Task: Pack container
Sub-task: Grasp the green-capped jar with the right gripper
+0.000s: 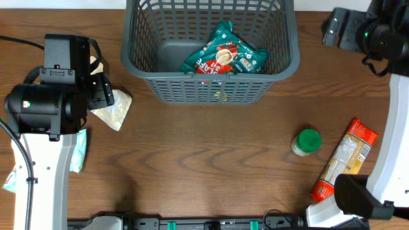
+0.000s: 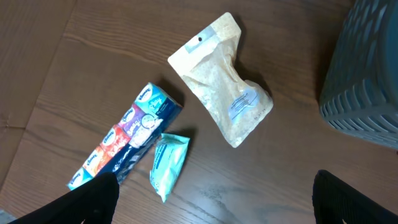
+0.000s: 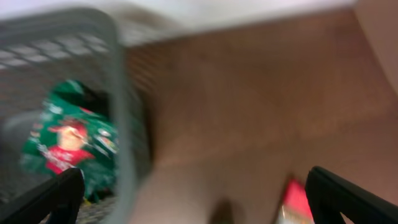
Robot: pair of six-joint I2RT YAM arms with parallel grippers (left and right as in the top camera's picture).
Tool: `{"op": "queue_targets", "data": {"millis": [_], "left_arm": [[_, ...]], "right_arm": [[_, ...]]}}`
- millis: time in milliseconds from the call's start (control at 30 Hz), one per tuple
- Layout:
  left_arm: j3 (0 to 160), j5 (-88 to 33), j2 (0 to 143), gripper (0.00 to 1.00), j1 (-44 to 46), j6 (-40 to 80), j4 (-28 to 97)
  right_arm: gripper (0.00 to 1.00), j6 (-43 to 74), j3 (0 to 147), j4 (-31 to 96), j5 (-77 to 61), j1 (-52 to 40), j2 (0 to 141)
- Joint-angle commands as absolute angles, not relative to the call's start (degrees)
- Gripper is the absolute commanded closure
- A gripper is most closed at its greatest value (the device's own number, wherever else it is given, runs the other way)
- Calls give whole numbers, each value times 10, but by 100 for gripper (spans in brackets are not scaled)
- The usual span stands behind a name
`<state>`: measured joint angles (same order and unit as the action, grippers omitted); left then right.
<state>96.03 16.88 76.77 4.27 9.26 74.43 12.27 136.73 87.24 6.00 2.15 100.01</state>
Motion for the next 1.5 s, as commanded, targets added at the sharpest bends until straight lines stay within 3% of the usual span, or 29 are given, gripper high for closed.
{"op": "queue_targets", "data": {"millis": [0,200,467,667,967,1467], "left_arm": [[959,170,769,14,40,104,746],[959,170,749,14,40,104,750],[959,170,699,14,24,119,761],[959,170,682,14,23,123,761],[959,170,683,14,23,123,767],[959,170,683,14,23,123,779]], "right_arm": [[1,187,1364,925,71,48,1012],[1,176,1323,973,-3,81,982],[1,204,1059,964,-6,91,821],[1,220,829,861,0,91,750],[1,275,575,663,-3,91,750],[1,278,431,466,-2,91,750]]}}
